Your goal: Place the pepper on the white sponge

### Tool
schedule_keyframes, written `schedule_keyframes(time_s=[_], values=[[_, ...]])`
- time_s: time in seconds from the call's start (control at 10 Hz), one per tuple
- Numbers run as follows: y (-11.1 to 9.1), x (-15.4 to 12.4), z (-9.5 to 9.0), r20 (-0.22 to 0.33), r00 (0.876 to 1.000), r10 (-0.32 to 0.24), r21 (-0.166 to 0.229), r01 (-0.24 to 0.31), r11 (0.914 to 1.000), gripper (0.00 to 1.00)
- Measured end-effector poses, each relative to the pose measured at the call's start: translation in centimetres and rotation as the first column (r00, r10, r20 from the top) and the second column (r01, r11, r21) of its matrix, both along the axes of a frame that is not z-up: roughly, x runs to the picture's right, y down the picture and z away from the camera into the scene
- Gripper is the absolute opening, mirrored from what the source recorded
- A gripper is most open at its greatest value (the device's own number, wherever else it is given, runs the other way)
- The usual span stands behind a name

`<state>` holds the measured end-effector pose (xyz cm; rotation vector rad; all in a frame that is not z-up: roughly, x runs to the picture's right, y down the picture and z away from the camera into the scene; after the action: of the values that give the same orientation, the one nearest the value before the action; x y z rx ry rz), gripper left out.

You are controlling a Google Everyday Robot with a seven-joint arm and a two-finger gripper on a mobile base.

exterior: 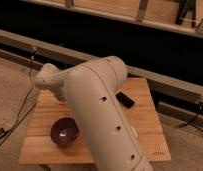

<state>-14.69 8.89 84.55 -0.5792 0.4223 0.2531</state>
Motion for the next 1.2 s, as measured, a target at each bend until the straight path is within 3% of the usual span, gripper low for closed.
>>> schedule_keyframes(time_s=[0.2, 0.4, 0.8, 1.2], values=[[-0.2, 1.5, -2.1, -0.047, 0.989, 0.137, 0.009, -0.137, 0.9906, 0.0], [0.2, 3.6, -3.6, -0.091, 0.969, 0.23, 0.018, -0.229, 0.9733, 0.0], [2.4, 8.0, -5.4, -0.179, 0.921, 0.345, 0.028, -0.345, 0.938, 0.0], [3.8, 10.5, -6.3, -0.241, 0.864, 0.443, 0.052, -0.444, 0.8946, 0.0]])
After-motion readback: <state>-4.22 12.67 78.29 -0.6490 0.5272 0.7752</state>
